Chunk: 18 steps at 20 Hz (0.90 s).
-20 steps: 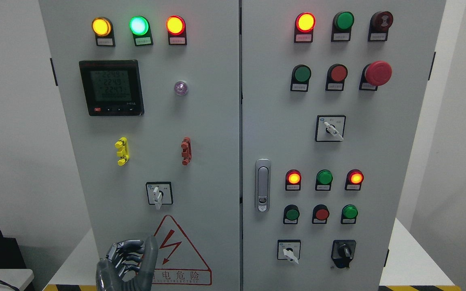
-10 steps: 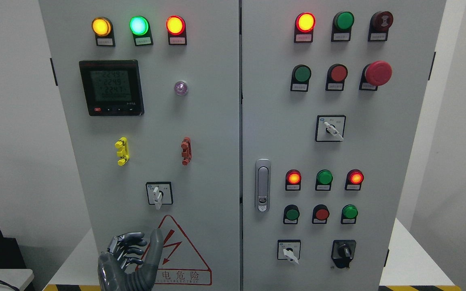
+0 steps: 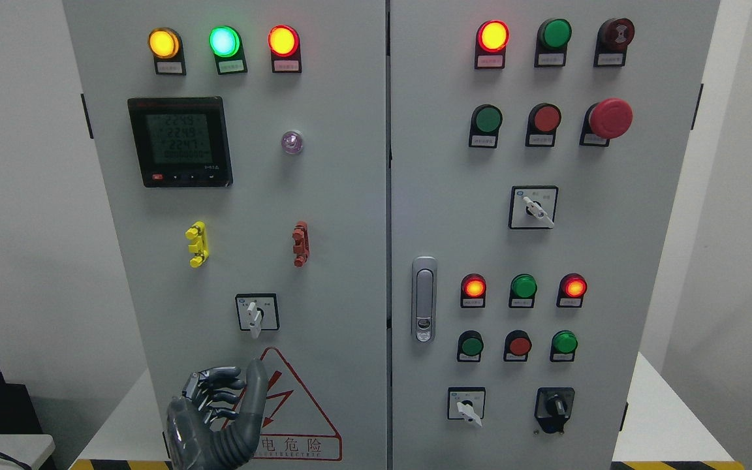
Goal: Turn on light switch 1
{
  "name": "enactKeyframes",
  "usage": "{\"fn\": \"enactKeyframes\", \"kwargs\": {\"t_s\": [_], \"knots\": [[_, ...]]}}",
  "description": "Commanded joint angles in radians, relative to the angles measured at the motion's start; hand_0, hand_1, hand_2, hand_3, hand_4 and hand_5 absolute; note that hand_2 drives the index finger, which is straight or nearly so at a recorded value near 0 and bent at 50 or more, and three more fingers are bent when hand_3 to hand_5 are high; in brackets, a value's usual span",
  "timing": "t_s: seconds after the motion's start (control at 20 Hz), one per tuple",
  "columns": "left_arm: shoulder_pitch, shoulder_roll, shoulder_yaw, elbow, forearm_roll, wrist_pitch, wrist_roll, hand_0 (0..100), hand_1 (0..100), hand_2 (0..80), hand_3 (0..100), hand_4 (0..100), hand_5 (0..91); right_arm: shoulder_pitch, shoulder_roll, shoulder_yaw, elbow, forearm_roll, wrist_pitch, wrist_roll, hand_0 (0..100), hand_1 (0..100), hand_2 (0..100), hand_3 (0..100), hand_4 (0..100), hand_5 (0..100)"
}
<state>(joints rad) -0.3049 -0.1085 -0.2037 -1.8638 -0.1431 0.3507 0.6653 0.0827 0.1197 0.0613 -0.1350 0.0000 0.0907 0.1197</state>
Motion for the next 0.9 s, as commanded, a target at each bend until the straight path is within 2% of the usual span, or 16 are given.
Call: {"fn": "enactKeyframes", "kwargs": {"t_s": [0.0, 0.15, 0.85], "knots": [[-0.043, -0.005, -0.01, 0.006, 0.0, 0.016, 0.008, 15, 59, 52.1, 68, 73, 69.7, 0.0, 0.0, 0.0, 0.0, -0.017, 0.0, 0.0, 12, 39, 0, 0, 0, 0], [-0.066, -0.007, -0.01, 0.009, 0.0, 0.04, 0.034, 15, 59, 52.1, 67, 73, 69.7, 0.002, 0.0, 0.0, 0.0, -0.017, 0.0, 0.0, 12, 39, 0, 0, 0, 0], [-0.112, -0.008, -0.008, 0.032, 0.002, 0.07, 0.053, 14, 60, 51.6, 67, 73, 69.7, 0.0, 0.0, 0.0, 0.0, -0.017, 0.0, 0.0, 12, 39, 0, 0, 0, 0]]}}
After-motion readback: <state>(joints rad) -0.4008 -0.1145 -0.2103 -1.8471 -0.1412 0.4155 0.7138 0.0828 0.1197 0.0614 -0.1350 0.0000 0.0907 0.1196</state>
